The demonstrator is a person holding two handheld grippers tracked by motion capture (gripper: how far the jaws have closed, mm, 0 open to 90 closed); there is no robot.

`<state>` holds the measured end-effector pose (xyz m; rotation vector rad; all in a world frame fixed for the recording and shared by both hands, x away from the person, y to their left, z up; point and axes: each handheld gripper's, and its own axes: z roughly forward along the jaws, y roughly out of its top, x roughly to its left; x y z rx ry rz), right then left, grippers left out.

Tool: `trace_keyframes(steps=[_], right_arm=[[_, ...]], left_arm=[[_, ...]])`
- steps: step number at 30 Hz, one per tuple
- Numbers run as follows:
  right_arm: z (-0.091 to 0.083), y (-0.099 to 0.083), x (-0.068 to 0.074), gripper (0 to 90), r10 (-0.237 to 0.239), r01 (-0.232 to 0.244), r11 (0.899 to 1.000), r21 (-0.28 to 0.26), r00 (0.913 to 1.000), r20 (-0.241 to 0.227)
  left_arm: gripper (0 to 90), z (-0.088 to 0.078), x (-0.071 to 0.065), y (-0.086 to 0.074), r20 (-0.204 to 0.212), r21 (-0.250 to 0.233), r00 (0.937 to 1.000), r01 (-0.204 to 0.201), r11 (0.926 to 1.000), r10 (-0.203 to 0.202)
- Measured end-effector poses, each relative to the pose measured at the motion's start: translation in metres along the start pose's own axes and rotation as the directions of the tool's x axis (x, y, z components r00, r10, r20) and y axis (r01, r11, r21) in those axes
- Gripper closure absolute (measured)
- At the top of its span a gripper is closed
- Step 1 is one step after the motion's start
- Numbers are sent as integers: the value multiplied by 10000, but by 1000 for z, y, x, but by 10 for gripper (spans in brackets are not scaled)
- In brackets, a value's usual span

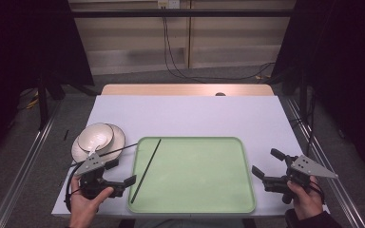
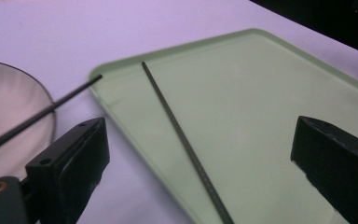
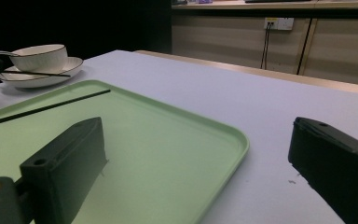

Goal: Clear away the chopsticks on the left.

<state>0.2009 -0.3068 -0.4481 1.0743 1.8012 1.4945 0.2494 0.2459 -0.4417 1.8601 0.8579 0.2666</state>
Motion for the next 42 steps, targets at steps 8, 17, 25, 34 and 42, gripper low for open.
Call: trace_keyframes(steps=[8,17,25,34,42], right_arm=[[0,0,-1,34,-43,43,10000,74,10000,4],[1,0,-1,34,-65,65,9999,132,10000,9],[1,0,-1,34,-64,63,9998,169,10000,46],[1,0,-1,34,-30,29,9999,123,10000,73],[2,0,-1,34,-21,20,9998,182,10000,38]], left_arm=[[39,-37,26,5,-145,-212,9990,-431,9988,428],[26,-66,63,0,-792,-16,9948,-639,9980,636],[72,-77,95,3,-725,34,9936,-863,9963,863],[111,-65,125,-3,-1061,1028,9920,-581,9930,690],[374,-55,132,-6,-1205,2000,9856,-928,9754,1185]])
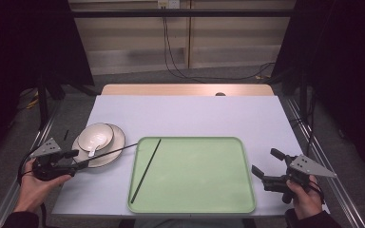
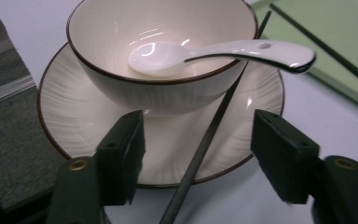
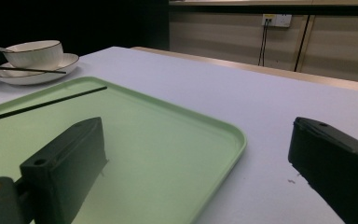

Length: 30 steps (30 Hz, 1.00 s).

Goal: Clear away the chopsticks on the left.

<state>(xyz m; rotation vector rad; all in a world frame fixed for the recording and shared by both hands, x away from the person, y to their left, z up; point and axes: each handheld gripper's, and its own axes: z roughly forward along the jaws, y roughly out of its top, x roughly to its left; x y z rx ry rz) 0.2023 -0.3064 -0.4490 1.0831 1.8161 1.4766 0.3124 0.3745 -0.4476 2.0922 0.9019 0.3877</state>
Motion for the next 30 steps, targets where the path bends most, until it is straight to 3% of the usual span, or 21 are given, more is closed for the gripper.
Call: trace_keyframes(steps=[1,2,3,4,8,12,15,21,24,25,27,30], right_arm=[[1,0,0,34,-2,2,10000,-6,10000,2],[0,0,0,34,20,-20,10000,46,10000,15],[0,0,0,34,33,-33,10000,44,10000,25],[0,0,0,34,61,-61,10000,42,10000,31],[0,0,0,34,44,-44,10000,51,10000,2],[0,0,0,34,38,-38,10000,47,10000,3],[0,0,0,34,76,-76,10000,57,10000,-23],[0,0,0,34,50,-50,9999,91,10000,-52],[0,-1,-1,34,79,-79,9999,100,10000,9],[0,-1,0,34,136,-136,9998,138,9999,-18],[1,-1,-1,34,58,-57,9999,139,10000,-22],[0,-1,-1,34,76,-76,9999,147,10000,-16]], left_arm=[[381,1,1,0,-207,67,9996,207,9998,-206],[386,2,2,-1,-102,53,9996,275,9996,-274],[451,3,2,-1,36,55,9997,253,9997,-253],[518,4,2,-1,22,161,10000,15,9999,-15],[629,10,-2,1,247,465,9992,-341,9983,330],[685,11,-3,2,125,622,9988,-474,9969,467],[709,13,-4,3,255,663,9979,-609,9959,593],[742,19,-6,9,589,1160,9930,-1085,9873,1022],[807,22,-8,12,1044,1230,9895,-1127,9860,1001],[841,22,-9,13,1179,1252,9861,-1320,9833,1174],[858,22,-10,15,1109,1404,9863,-1375,9805,1224],[859,23,-9,14,1242,1266,9854,-1319,9831,1162]])
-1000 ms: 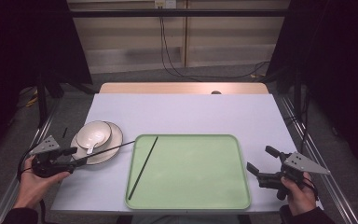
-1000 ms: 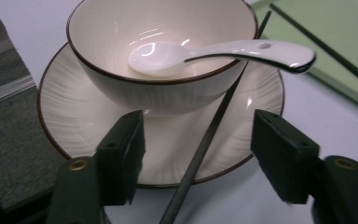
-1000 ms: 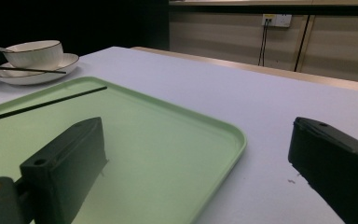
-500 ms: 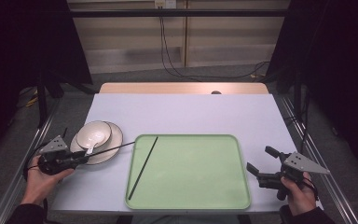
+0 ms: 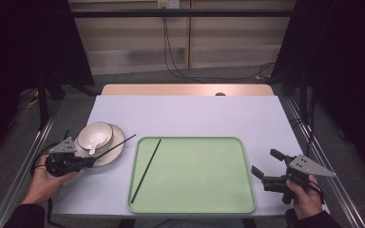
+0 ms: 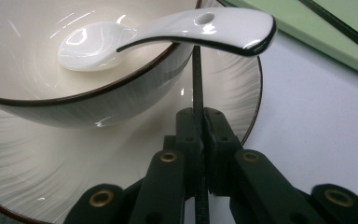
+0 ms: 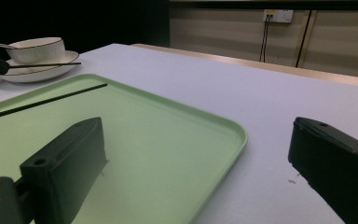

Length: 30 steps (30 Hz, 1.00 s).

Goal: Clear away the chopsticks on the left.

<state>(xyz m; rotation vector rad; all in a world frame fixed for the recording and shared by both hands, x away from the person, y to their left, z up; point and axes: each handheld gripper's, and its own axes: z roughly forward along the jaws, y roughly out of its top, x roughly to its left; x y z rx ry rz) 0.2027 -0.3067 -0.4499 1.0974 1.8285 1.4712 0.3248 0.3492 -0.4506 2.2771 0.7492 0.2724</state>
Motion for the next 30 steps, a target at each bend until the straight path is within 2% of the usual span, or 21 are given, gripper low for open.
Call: trace_keyframes(steps=[4,5,6,11,12,16,17,20,22,24,25,27,28,30], right_arm=[[0,0,0,34,-9,9,10000,3,10000,3],[0,0,0,34,4,-4,10000,12,10000,-13],[0,0,0,34,-10,10,10000,-12,10000,6],[0,0,0,34,50,-50,10000,-28,10000,28],[0,0,0,34,54,-53,10000,-32,10000,19],[0,0,0,34,24,-24,10000,-73,10000,19],[0,0,0,34,18,-18,10000,-76,10000,27],[0,0,0,34,-5,5,10000,-84,10000,-9],[-1,1,0,34,65,-66,9998,-202,10000,-33],[-2,1,0,34,112,-113,9997,-212,9999,-30],[-2,1,0,34,-19,18,9997,-239,10000,-39],[-2,2,0,34,44,-44,9995,-323,10000,5],[-2,2,0,34,-29,29,9995,-311,10000,-15],[-2,1,0,34,-34,34,9995,-306,10000,-6]], left_arm=[[859,-2,-1,0,113,-21,9997,212,9998,-212],[859,-3,0,1,22,77,9999,164,9998,-164],[860,-3,-1,0,128,-25,9993,357,9994,-357],[860,-8,-5,1,74,-157,9986,528,9985,-527],[860,-8,-6,1,147,-345,9983,572,9978,-568],[860,-12,-13,0,193,-573,9969,773,9954,-763],[860,-12,-14,0,276,-626,9973,692,9956,-675],[860,-12,-21,1,251,-876,9961,864,9924,-845],[859,-12,-25,2,256,-952,9968,782,9924,-760],[860,-13,-29,4,251,-1189,9958,902,9888,-879],[860,-13,-32,5,318,-1311,9953,947,9868,-913],[859,-14,-36,7,166,-1450,9956,934,9850,-920],[860,-15,-38,8,265,-1510,9944,1050,9829,-1022],[860,-17,-45,11,160,-1558,9945,1049,9822,-1036]])
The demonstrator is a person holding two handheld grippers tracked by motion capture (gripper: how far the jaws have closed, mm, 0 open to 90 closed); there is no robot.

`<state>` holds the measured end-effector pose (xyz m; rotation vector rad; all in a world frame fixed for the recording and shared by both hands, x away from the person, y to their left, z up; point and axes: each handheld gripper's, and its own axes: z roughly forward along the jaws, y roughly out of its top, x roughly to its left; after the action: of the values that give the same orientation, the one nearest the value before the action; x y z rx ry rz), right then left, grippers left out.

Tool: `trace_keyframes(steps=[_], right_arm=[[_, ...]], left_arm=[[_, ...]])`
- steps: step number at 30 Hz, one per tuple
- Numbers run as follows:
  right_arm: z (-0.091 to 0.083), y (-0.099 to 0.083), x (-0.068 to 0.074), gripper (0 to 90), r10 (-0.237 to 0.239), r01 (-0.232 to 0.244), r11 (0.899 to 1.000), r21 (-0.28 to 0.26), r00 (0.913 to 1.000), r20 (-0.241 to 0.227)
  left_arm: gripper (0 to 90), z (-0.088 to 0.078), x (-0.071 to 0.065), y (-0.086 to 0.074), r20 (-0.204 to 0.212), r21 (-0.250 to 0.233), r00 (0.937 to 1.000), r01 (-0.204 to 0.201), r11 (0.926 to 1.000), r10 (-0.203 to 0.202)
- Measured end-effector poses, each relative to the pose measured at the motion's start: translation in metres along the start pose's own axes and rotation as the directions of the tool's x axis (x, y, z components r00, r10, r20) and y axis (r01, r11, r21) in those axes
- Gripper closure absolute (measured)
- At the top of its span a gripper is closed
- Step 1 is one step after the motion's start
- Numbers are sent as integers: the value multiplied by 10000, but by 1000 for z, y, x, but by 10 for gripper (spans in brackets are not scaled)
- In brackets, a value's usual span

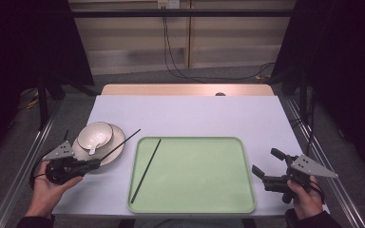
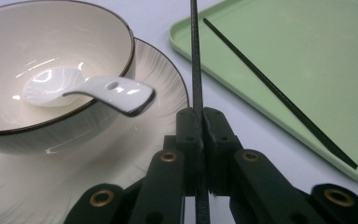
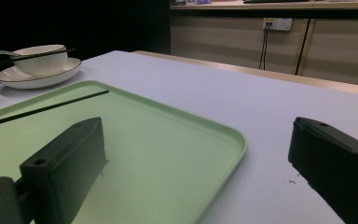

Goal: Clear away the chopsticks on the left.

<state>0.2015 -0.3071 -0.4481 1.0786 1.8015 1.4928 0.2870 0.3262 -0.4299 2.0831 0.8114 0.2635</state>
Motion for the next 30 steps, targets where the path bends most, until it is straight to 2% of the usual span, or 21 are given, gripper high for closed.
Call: trace_keyframes(steps=[5,7,8,11,16,17,22,24,25,26,28,30], right_arm=[[0,0,-1,34,-102,102,9999,-5,9999,26],[0,0,0,34,-87,87,10000,6,10000,16],[0,0,0,34,-112,112,9999,10,9999,29],[-1,0,1,34,-4,4,10000,-85,10000,10],[0,0,0,34,-124,124,9999,-57,9999,18],[0,0,0,34,-129,129,9999,-45,9999,-1],[0,0,0,34,-114,114,9999,-53,9999,73],[0,0,0,35,-44,44,10000,-13,10000,69],[0,0,0,35,-40,40,10000,-23,9999,94],[0,0,0,35,-41,41,10000,-15,10000,87],[0,0,0,35,-48,48,10000,-22,10000,48],[0,0,0,35,-44,44,10000,-29,10000,76]], left_arm=[[860,-4,-16,3,128,-143,9999,37,9999,-36],[859,-6,-22,5,-36,-132,9999,141,9998,-141],[859,-8,-24,6,-75,-225,10000,65,9997,-66],[860,-9,-33,6,-151,-276,9996,245,9993,-249],[860,-11,-49,3,-164,-537,9977,647,9965,-656],[861,-10,-53,3,12,-602,9965,831,9947,-831],[860,-1,-73,2,79,-723,9911,1327,9885,-1325],[860,5,-82,4,-120,-766,9906,1347,9879,-1360],[860,9,-85,6,-11,-745,9894,1447,9867,-1452],[861,13,-89,8,-76,-785,9896,1429,9866,-1439],[860,17,-92,11,-85,-648,9883,1516,9863,-1524],[860,19,-93,13,-131,-720,9828,1826,9805,-1840]])
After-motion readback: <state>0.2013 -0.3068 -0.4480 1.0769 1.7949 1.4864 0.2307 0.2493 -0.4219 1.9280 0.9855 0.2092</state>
